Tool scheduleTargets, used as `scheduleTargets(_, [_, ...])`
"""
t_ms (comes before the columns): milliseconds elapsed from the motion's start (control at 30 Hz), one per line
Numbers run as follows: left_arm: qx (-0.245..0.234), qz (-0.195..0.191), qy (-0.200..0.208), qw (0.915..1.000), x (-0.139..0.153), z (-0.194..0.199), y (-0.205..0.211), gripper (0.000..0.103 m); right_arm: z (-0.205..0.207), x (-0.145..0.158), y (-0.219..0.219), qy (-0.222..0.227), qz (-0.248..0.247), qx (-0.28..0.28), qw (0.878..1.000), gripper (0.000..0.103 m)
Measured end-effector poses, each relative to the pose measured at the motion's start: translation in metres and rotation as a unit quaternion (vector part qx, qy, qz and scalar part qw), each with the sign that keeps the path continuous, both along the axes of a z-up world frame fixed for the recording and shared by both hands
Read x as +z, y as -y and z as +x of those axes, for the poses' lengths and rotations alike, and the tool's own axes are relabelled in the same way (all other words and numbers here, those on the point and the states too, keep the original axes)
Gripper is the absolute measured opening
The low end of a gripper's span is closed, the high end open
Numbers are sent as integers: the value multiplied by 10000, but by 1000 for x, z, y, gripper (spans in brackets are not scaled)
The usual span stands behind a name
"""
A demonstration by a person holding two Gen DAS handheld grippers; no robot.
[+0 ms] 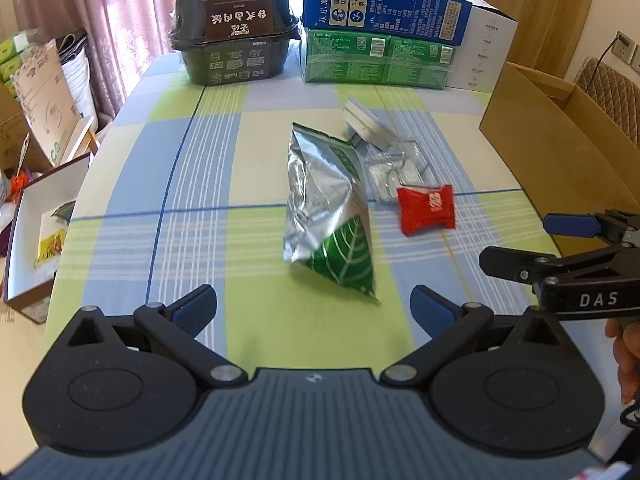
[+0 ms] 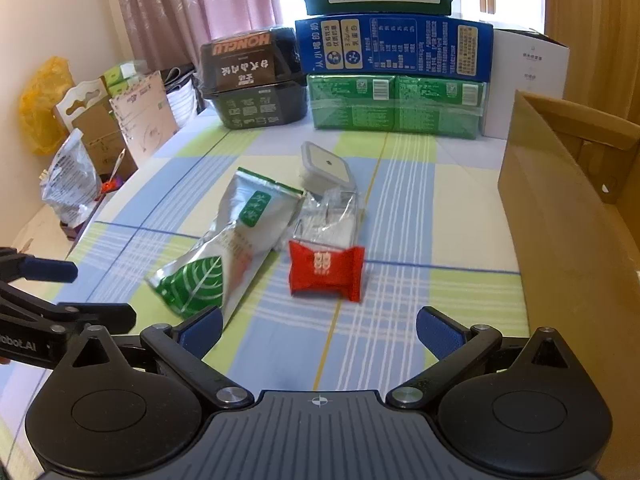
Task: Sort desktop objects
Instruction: 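Approach the red candy with the right tool while the left tool approaches the silver tea pouch, then grasp the red candy with the right tool while the left tool grasps the silver tea pouch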
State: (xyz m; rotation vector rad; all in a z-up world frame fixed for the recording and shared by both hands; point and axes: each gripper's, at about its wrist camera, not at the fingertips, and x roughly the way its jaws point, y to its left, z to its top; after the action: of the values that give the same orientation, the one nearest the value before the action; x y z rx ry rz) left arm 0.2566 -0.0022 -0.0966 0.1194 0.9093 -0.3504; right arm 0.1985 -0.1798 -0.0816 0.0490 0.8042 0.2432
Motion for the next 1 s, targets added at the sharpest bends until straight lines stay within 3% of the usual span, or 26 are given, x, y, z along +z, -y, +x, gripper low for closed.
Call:
scheduleTargets(233, [-177,62,46,9998,-14,31,-2,101,23,-20,-2,-6,-16,-18,10000,99])
scheduleTargets(333, [-206,171,77,9996,-19,41,-2,101,32,-29,-3,-42,27,36,10000,91])
scheduleTargets(800, [-269,147,91,9995,-35,65,2,101,72,-58,-18,-121,-122,15,9999,75])
scheduleTargets(1000, [-270,97,80,9996,-39,72,8,101,77,-61,-19,-89,-190,-62,9998,56])
